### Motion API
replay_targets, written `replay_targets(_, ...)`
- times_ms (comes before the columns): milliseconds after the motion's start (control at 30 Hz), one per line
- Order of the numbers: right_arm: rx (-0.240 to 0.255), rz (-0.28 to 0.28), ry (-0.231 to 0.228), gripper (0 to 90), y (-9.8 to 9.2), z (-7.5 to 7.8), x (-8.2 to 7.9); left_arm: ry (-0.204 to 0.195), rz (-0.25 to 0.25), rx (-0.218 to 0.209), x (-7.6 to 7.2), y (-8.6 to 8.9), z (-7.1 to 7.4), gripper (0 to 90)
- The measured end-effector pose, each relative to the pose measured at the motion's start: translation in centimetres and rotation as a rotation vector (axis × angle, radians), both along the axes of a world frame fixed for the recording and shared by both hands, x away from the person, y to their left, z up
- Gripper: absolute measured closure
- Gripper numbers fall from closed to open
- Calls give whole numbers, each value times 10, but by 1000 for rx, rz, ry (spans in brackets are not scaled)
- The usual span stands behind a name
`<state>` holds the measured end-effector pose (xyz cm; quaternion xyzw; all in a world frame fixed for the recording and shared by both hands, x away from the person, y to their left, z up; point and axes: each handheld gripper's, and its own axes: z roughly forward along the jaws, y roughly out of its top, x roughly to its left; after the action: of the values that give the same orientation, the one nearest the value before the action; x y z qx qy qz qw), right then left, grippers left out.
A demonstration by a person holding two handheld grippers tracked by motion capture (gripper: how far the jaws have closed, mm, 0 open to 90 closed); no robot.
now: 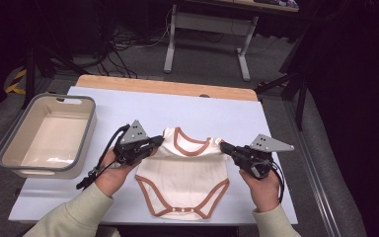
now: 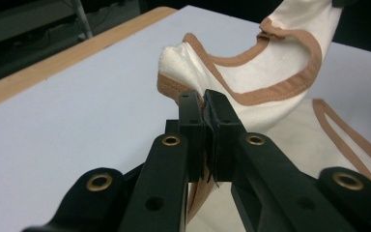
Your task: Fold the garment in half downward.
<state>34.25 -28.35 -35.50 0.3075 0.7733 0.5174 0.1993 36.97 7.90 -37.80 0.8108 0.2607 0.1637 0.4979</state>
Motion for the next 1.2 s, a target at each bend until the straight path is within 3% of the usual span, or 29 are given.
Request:
replay_targets(100,4,1,37,877,-2,-8,-3,30,-10,7,-5,0,-9,867)
replay_targets(300,-33,17,112,876,-3,-28,-11,84,-32,24,-13,2,-26,865)
replay_targets(500,-50,42,189,875,-5,-44,-14,143,-61,64,-20,1,-42,861)
replay_targets(633,-71,60,247,872,-3,-53,-15,233,-75,68,-21,2,-52,846)
replay_targets(767,-119,82,315,814,-3,-61,-18,294,-77,91,-24,5,-56,734)
replay_targets(833,-158,73,356,754,-3,-64,-18,284,-60,91,-25,8,-54,676)
replay_targets(900,-151,55,358,736,-7,-63,-18,254,-40,91,-23,11,-50,628)
replay_targets(1033,-135,24,321,691,-9,-54,-13,219,-4,107,-12,9,-46,602)
replay_targets(1100,-155,34,313,693,-4,-55,-8,229,-6,122,-3,6,-48,602)
replay_targets(1200,-189,53,337,686,5,-60,0,262,-41,147,9,-2,-53,591)
